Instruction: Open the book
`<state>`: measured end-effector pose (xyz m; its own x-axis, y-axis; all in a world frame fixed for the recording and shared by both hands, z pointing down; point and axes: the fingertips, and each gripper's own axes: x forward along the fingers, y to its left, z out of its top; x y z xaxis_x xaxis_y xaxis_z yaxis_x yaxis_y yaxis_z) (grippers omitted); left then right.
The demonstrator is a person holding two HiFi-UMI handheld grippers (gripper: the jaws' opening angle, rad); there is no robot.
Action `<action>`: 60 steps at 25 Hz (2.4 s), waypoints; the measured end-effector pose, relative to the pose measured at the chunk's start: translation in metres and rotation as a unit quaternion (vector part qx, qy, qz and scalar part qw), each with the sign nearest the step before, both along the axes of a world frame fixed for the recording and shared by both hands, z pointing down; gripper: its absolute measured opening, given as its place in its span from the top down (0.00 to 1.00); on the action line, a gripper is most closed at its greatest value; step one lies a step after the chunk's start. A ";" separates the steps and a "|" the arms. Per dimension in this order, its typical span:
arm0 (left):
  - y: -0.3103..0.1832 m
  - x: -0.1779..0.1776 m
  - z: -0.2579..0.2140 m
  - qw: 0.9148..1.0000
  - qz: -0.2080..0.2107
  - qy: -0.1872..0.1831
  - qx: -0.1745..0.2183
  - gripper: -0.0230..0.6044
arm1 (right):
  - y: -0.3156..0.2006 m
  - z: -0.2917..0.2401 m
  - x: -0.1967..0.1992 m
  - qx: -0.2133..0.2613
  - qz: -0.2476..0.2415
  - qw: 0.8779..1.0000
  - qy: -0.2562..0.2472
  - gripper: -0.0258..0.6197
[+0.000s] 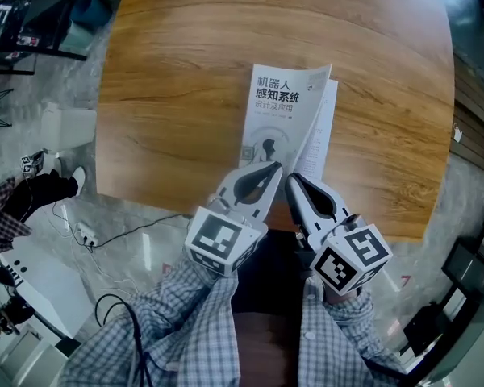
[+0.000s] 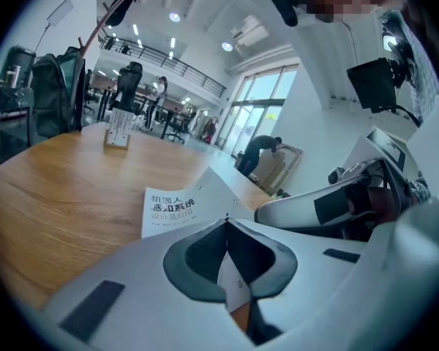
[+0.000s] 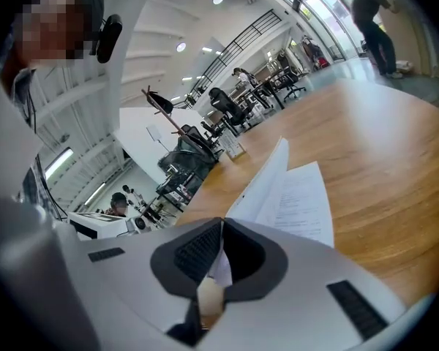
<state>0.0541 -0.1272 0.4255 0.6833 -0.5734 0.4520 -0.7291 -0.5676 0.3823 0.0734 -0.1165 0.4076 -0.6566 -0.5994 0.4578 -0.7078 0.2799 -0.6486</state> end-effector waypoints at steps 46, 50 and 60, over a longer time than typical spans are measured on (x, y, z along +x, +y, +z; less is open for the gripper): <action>-0.031 -0.262 0.050 0.952 -0.293 -0.058 -0.064 0.95 | -0.051 0.050 -0.248 -0.034 -0.218 0.971 -0.088 0.92; -0.019 -0.279 0.047 0.947 -0.308 -0.067 -0.065 0.95 | -0.053 0.070 -0.256 -0.052 -0.212 0.972 -0.085 0.92; -0.016 -0.275 0.031 0.948 -0.309 -0.063 -0.048 0.95 | -0.044 0.069 -0.262 -0.042 -0.232 0.969 -0.071 0.92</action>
<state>-0.2208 -0.1437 0.4562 0.1683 -0.7982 0.5784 -0.9542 0.0154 0.2989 -0.1883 -0.1608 0.4766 -0.9061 -0.1896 0.3781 -0.4211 0.4886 -0.7641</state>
